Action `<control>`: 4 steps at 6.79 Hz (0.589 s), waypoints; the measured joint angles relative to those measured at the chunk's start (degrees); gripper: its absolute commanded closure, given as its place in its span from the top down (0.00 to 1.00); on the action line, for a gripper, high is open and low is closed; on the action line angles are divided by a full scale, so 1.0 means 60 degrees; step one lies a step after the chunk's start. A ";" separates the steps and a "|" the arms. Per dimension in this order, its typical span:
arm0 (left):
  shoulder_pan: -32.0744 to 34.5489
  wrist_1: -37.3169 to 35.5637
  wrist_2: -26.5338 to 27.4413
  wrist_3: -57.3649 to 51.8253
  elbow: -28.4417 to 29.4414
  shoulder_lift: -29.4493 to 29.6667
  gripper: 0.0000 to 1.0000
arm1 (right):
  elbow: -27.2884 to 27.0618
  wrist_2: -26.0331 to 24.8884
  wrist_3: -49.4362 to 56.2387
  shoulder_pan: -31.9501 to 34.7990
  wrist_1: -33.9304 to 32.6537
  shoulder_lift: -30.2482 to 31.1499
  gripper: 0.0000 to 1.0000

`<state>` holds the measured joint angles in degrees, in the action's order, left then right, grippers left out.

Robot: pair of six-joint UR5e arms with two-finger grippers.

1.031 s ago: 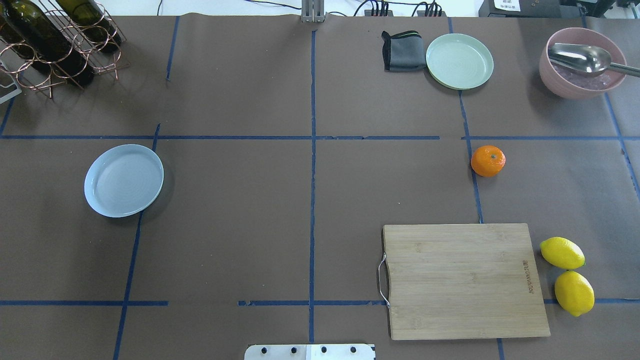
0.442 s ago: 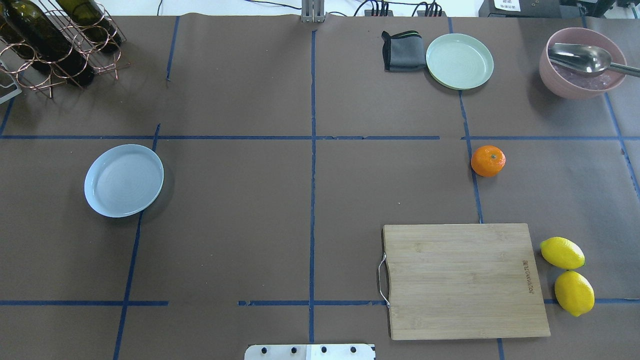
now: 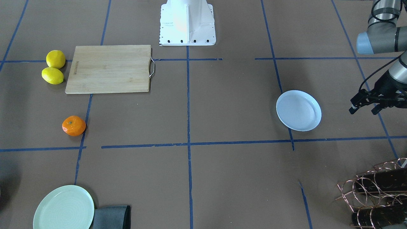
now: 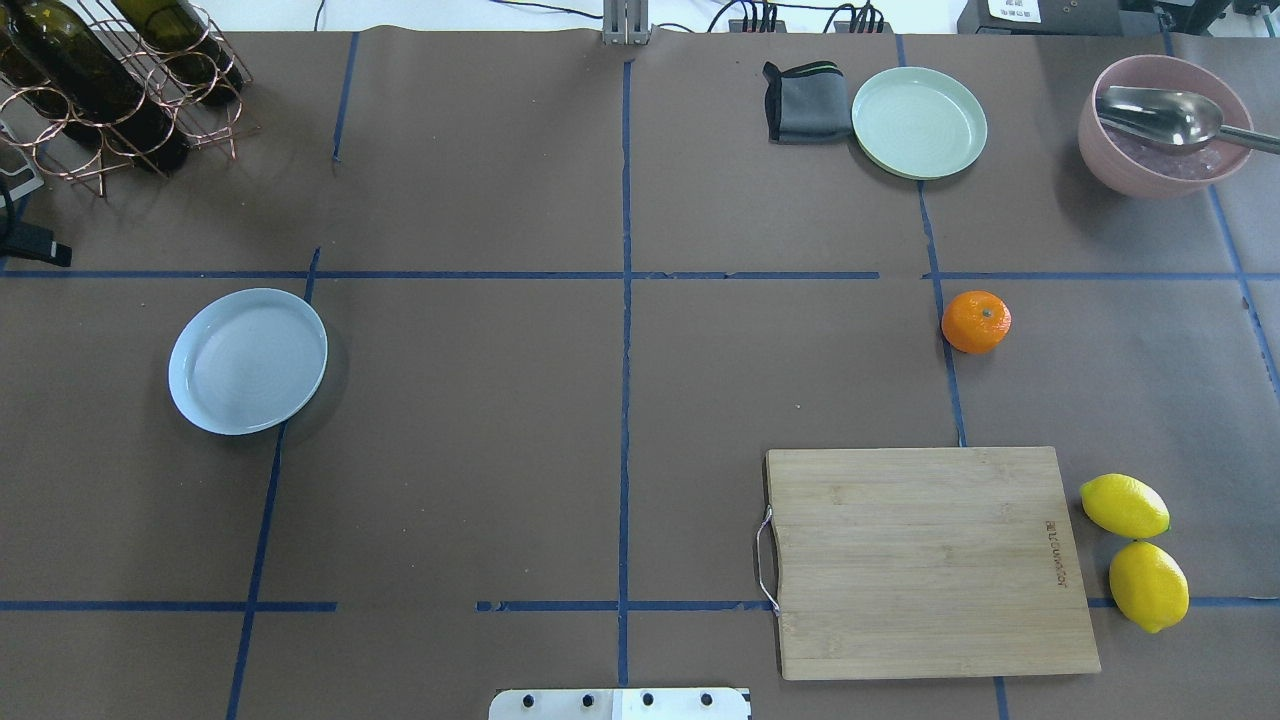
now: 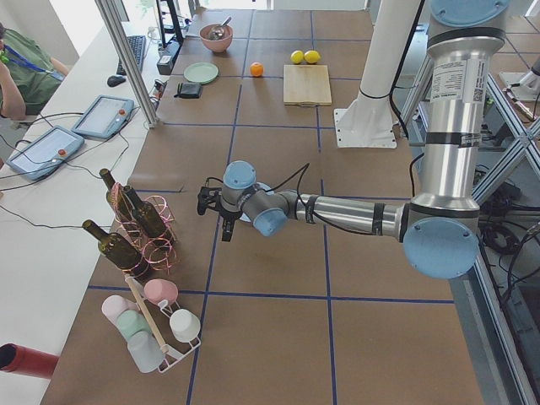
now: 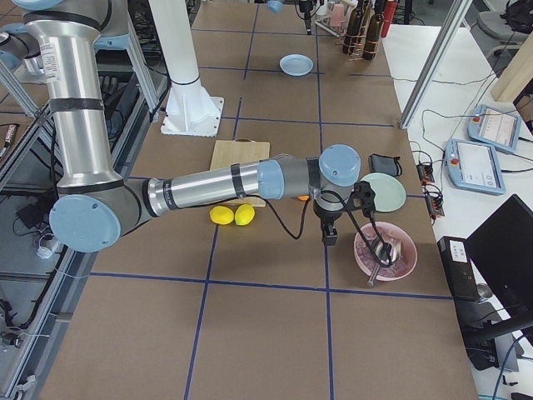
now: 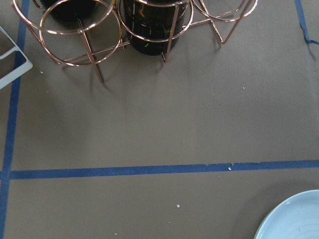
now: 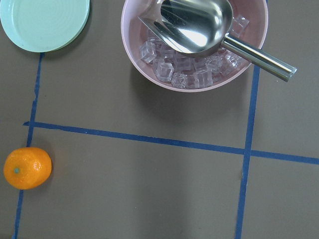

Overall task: Pick orange to plate
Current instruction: 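Reach the left gripper to the light blue plate rim and grip it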

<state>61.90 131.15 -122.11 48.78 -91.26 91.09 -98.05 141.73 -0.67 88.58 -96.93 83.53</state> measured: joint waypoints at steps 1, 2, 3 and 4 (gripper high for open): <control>-0.0577 0.0276 0.0445 0.0731 0.0000 -0.0004 1.00 | -0.0043 0.0004 -0.0145 -0.0099 0.0007 -0.0003 1.00; -0.0971 0.0407 0.0705 0.1160 -0.0001 -0.0006 1.00 | -0.0062 0.0006 -0.0204 -0.0163 0.0010 -0.0004 1.00; -0.1267 0.0457 0.0896 0.1426 0.0013 -0.0006 1.00 | -0.0072 0.0006 -0.0223 -0.0189 0.0008 -0.0005 1.00; -0.1584 0.0477 0.1135 0.1713 0.0035 -0.0006 1.00 | -0.0082 0.0006 -0.0241 -0.0195 0.0002 -0.0005 1.00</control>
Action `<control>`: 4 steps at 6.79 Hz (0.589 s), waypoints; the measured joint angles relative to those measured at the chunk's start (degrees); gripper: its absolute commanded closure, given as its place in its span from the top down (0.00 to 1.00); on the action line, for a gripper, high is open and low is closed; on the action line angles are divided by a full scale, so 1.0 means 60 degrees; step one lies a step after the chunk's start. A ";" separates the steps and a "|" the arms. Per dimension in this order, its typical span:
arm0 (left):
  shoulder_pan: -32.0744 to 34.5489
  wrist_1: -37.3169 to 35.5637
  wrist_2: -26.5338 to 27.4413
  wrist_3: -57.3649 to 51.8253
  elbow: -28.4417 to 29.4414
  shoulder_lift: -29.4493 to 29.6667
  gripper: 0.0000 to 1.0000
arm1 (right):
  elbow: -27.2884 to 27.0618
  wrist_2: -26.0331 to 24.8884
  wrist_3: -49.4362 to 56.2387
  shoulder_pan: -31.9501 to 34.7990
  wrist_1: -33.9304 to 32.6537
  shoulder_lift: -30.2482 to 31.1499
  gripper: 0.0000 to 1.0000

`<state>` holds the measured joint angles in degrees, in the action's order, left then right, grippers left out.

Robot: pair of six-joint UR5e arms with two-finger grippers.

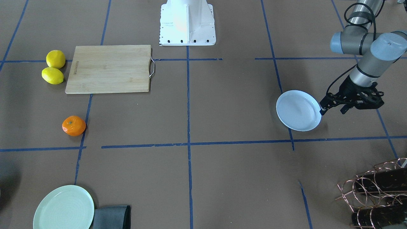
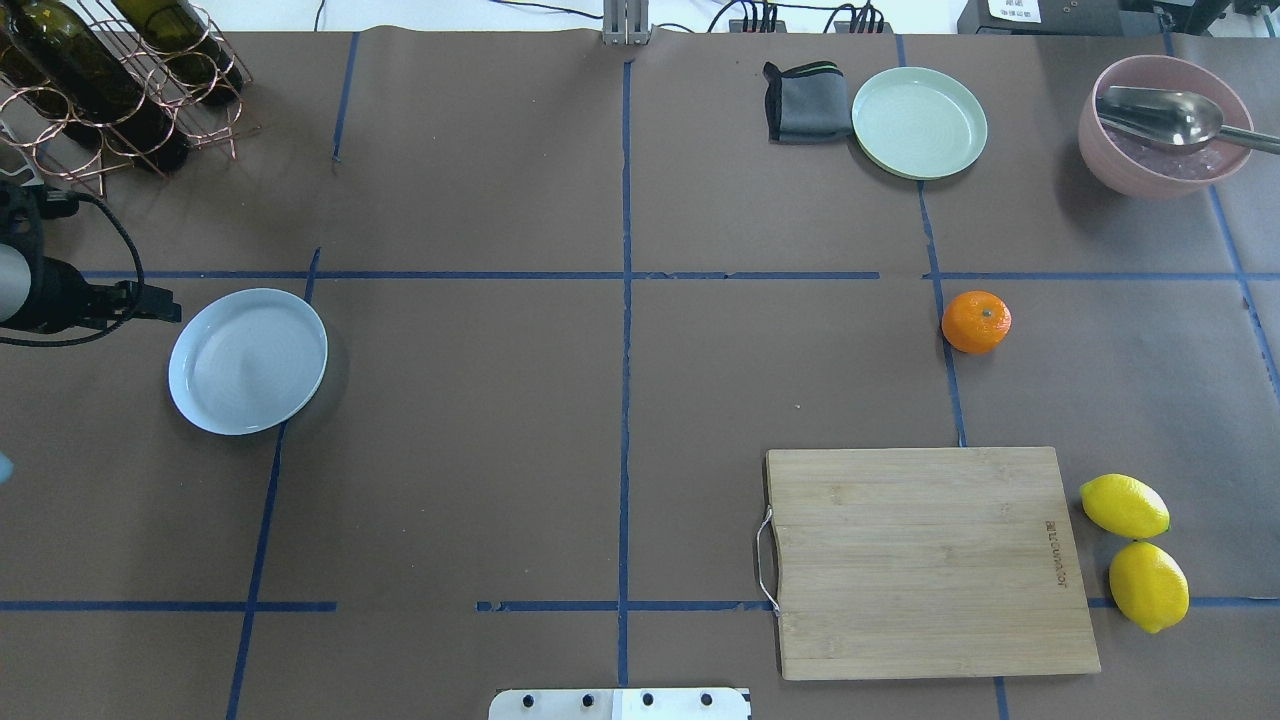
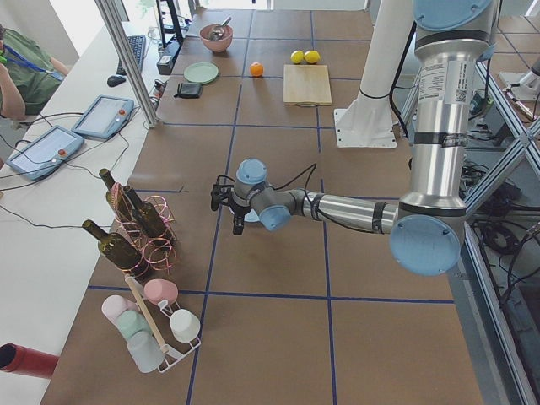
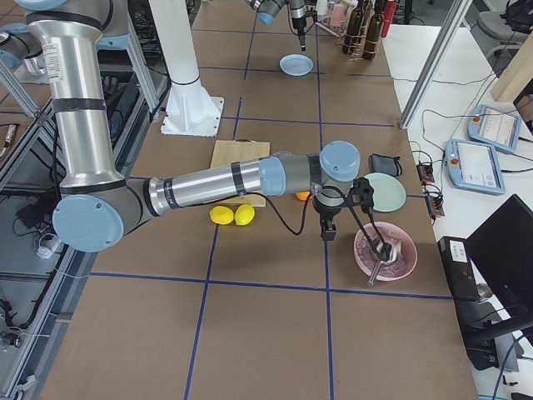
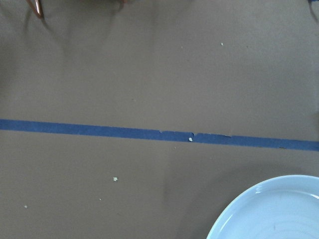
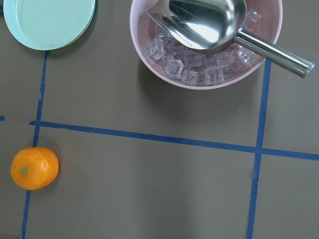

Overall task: Pick orange to plate
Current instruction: 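Reach the left gripper to the light blue plate rim and grip it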

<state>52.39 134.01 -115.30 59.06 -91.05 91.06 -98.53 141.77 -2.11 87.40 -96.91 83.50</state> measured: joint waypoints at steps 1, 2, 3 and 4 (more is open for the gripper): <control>-0.0284 0.0011 0.0183 0.0272 0.0007 0.0000 1.00 | -0.0018 0.0000 -0.0040 -0.0005 -0.0003 0.0000 1.00; -0.0507 0.0015 0.0316 0.0447 0.0012 0.0000 1.00 | -0.0045 0.0000 -0.0102 -0.0006 -0.0004 0.0000 1.00; -0.0683 0.0014 0.0438 0.0555 0.0013 0.0000 0.93 | -0.0062 0.0000 -0.0139 -0.0006 -0.0005 0.0000 1.00; -0.0769 0.0008 0.0521 0.0597 0.0019 0.0000 0.83 | -0.0066 0.0000 -0.0153 -0.0005 -0.0005 0.0000 1.00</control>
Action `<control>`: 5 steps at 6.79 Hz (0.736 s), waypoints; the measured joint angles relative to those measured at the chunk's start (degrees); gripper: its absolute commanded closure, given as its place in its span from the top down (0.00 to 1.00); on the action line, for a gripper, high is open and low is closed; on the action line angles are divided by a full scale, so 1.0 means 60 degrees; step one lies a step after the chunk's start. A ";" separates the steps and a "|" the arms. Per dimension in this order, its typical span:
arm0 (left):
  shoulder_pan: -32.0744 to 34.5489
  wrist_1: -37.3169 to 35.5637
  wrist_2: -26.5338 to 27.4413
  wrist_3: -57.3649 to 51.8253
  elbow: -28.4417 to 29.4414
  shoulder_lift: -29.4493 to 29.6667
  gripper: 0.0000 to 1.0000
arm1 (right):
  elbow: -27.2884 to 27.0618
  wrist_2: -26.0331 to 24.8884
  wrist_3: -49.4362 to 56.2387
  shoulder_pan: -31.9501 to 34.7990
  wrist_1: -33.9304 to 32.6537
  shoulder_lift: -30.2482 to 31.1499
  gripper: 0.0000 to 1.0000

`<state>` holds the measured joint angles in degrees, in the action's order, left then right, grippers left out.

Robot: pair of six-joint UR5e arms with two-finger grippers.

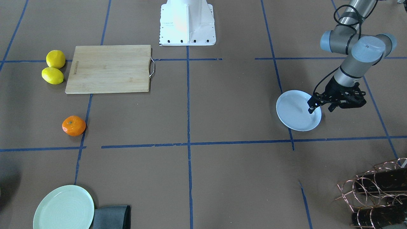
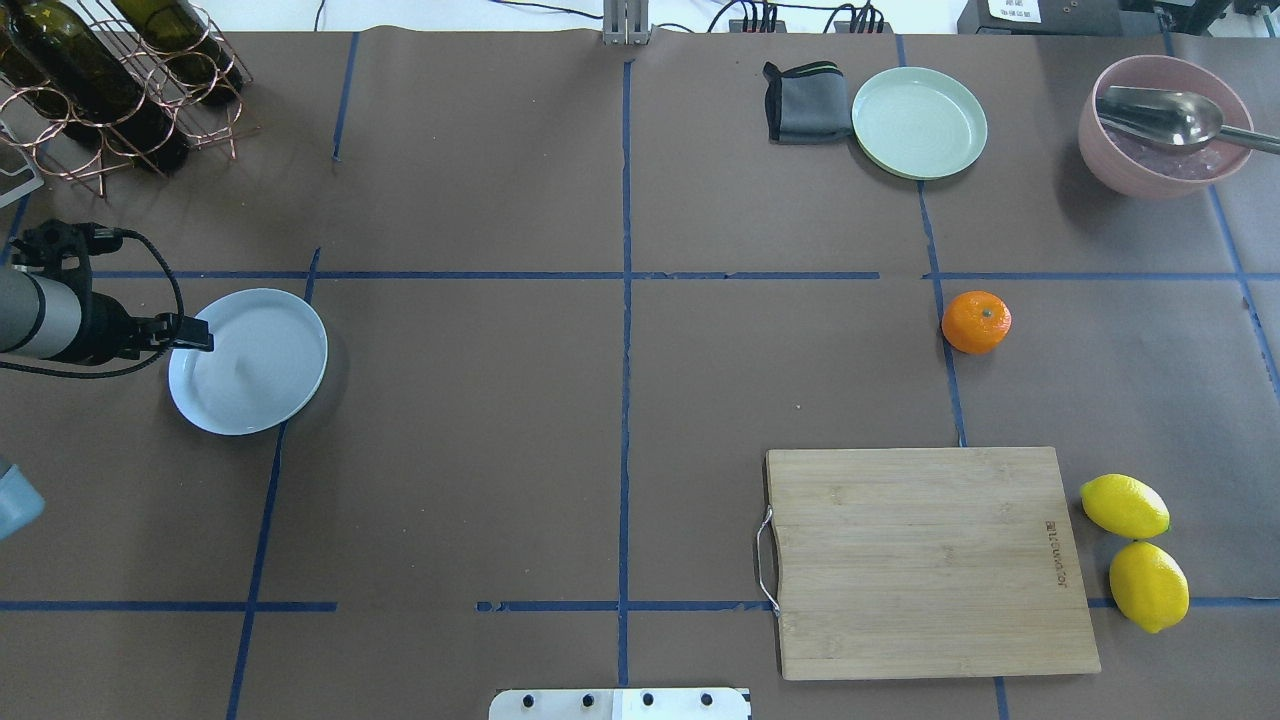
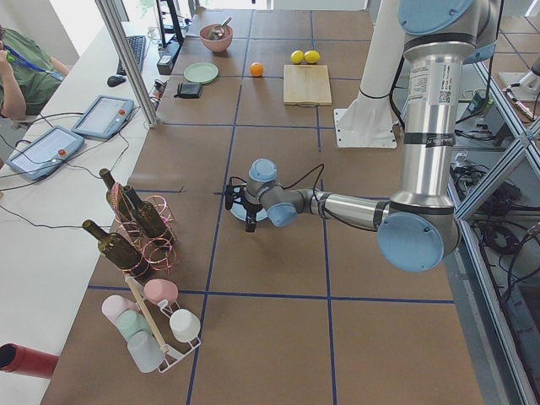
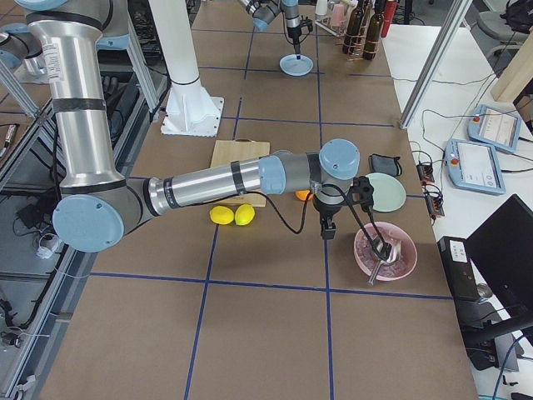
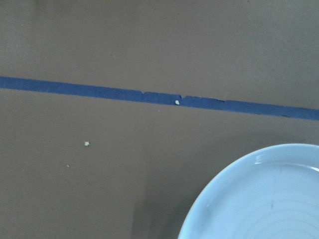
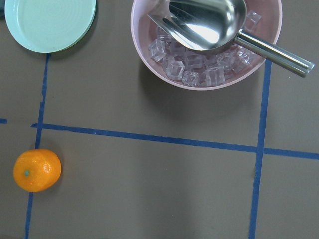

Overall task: Pick orange to plate
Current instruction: 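Reach the left gripper to the light blue plate rim and grip it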

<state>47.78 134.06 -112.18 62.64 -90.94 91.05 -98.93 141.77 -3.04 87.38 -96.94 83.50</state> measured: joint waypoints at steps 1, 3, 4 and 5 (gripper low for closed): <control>-0.0035 -0.0003 0.0060 0.0016 0.0002 0.0000 0.69 | -0.0004 0.0000 -0.0008 0.0007 0.0000 0.0000 1.00; -0.0049 -0.0014 0.0102 0.0021 -0.0001 -0.0010 0.45 | -0.0034 0.0000 -0.0061 0.0003 0.0000 0.0009 1.00; -0.0052 -0.0018 0.0102 0.0023 0.0004 -0.0012 0.45 | -0.0085 0.0000 -0.0127 0.0000 0.0000 0.0013 1.00; -0.0052 -0.0018 0.0096 0.0029 0.0005 -0.0014 0.45 | -0.0134 0.0000 -0.0184 0.0001 0.0000 0.0014 1.00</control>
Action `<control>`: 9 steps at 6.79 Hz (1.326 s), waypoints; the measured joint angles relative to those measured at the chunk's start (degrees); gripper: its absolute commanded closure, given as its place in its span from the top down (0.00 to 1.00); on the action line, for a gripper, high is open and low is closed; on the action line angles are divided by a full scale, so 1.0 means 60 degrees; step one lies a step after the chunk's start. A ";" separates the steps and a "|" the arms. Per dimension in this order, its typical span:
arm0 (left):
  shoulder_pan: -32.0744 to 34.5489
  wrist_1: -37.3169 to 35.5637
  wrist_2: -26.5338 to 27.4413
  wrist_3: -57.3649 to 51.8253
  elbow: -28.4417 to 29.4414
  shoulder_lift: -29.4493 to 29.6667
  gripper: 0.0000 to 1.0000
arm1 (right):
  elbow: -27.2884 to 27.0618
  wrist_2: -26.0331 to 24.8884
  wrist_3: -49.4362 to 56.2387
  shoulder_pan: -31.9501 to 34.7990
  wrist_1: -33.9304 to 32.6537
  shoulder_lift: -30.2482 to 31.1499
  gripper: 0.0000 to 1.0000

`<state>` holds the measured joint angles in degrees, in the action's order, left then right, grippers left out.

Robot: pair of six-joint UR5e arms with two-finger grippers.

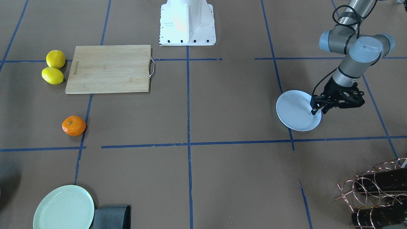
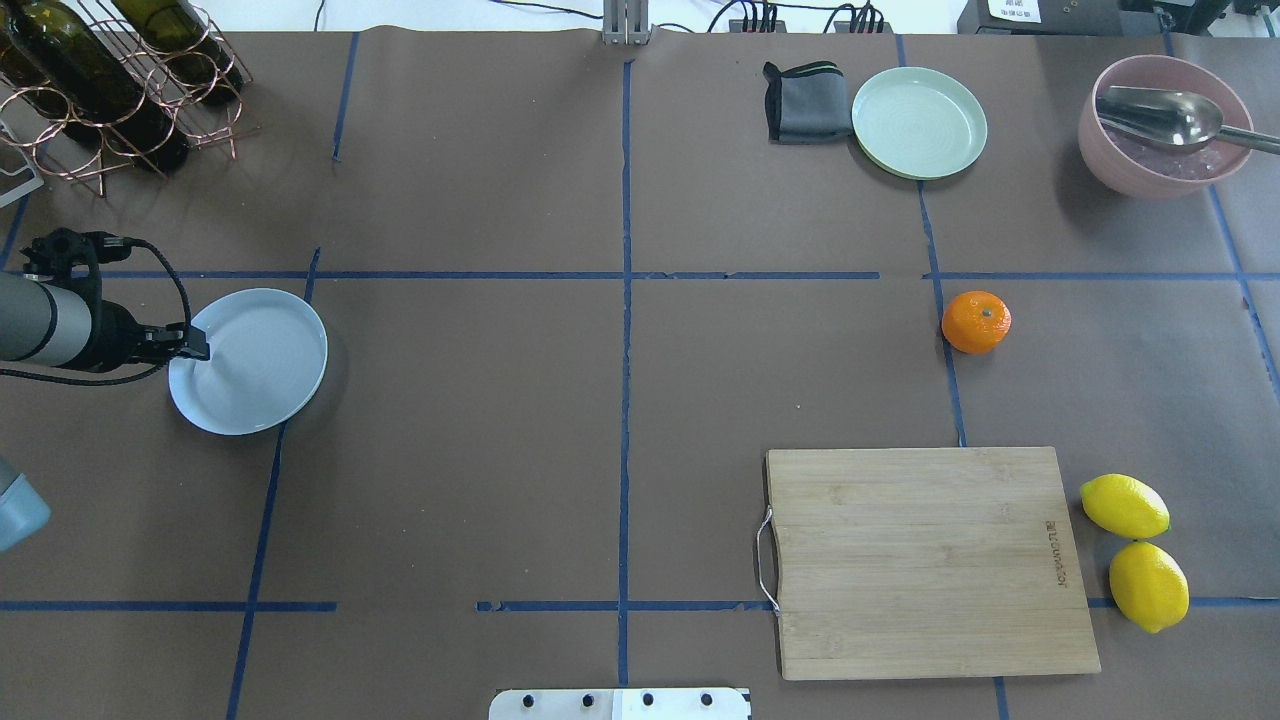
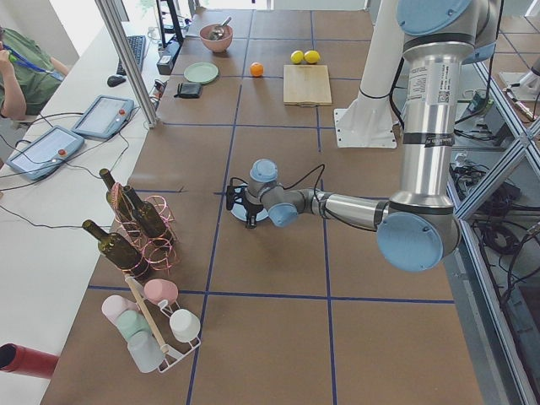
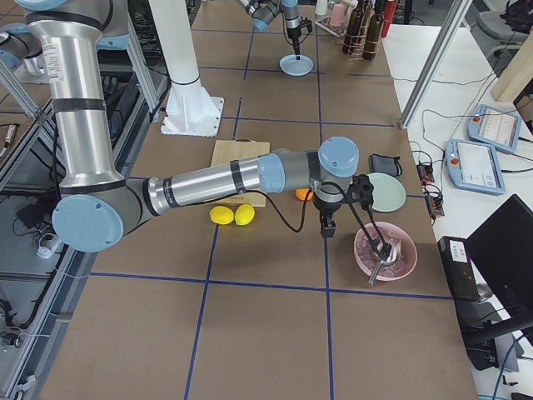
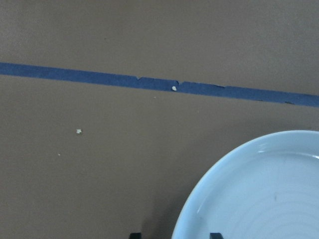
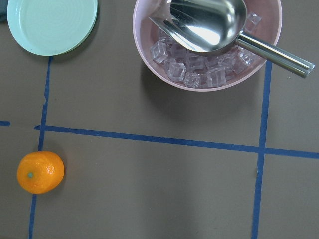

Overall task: Pick orange to plate
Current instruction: 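Reach the left gripper to the light blue plate rim and grip it, then drag the light blue plate with the left gripper toward the table center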

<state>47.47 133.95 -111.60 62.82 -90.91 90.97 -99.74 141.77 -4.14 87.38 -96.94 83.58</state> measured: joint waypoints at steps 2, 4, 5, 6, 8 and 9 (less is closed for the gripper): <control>-0.0001 -0.0001 -0.0004 0.0004 -0.0017 0.0000 0.17 | -0.0051 0.0000 -0.0034 0.0000 0.0000 0.0001 1.00; 0.0000 -0.0019 -0.0022 0.0001 -0.0063 0.0000 0.00 | -0.0064 0.0000 -0.0039 -0.0003 0.0000 0.0001 1.00; 0.0013 -0.0033 -0.0045 -0.0019 -0.0138 -0.0042 0.00 | -0.0070 0.0000 -0.0048 -0.0003 0.0000 0.0001 1.00; 0.0036 -0.0039 -0.0103 -0.0063 -0.0339 -0.0181 0.00 | -0.0073 0.0000 -0.0098 -0.0003 0.0003 -0.0002 1.00; 0.0474 -0.0089 -0.1103 -0.0118 -0.0899 -0.0419 0.00 | -0.0076 -0.0009 -0.0210 -0.0026 0.0013 -0.0016 1.00; 0.1199 -0.0144 -0.2045 -0.0165 -0.1025 -0.0383 0.00 | -0.0076 -0.0013 -0.0225 -0.0054 0.0014 -0.0019 1.00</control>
<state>54.66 133.09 -123.87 61.83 -97.06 88.67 -100.19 141.69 -5.49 87.06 -96.86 83.47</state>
